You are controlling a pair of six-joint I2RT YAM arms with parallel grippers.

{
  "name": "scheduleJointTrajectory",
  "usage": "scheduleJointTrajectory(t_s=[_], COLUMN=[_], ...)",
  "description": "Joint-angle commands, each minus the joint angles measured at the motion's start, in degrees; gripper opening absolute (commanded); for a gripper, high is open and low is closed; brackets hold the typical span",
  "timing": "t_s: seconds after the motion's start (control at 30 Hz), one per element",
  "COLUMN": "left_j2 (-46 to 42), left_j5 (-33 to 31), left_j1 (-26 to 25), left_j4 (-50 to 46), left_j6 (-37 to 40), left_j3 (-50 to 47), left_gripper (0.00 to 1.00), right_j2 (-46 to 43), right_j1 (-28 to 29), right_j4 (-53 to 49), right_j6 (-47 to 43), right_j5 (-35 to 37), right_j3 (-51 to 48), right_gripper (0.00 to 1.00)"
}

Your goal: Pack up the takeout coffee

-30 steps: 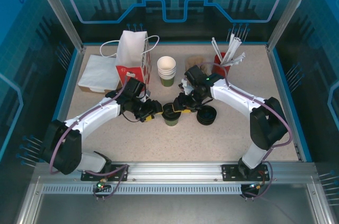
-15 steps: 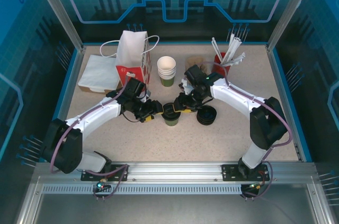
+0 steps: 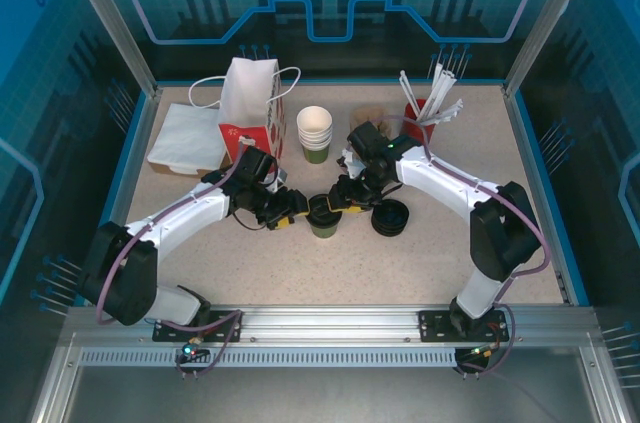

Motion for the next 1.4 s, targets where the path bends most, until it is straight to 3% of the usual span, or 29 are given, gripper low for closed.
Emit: scheduleJointTrajectory(t_s=[0.0, 1.37], left_j2=[1.79, 4.13], left_j5=[-2.04, -3.98], left_j1=[0.32, 0.32], left_j4=[-3.76, -1.92], left_j6=[1.50, 2.52], left_j3=[-1.83, -13.25], left_gripper=[0.49, 0.42], right_j2=[2.08, 4.27], right_j1=[0.10, -1.49], right_j4=[-4.85, -9.95], right_j6=[-1.36, -3.37], right_j5=[3.05, 5.01], right_j3=[0.35, 1.00], right_gripper=[0.42, 0.40])
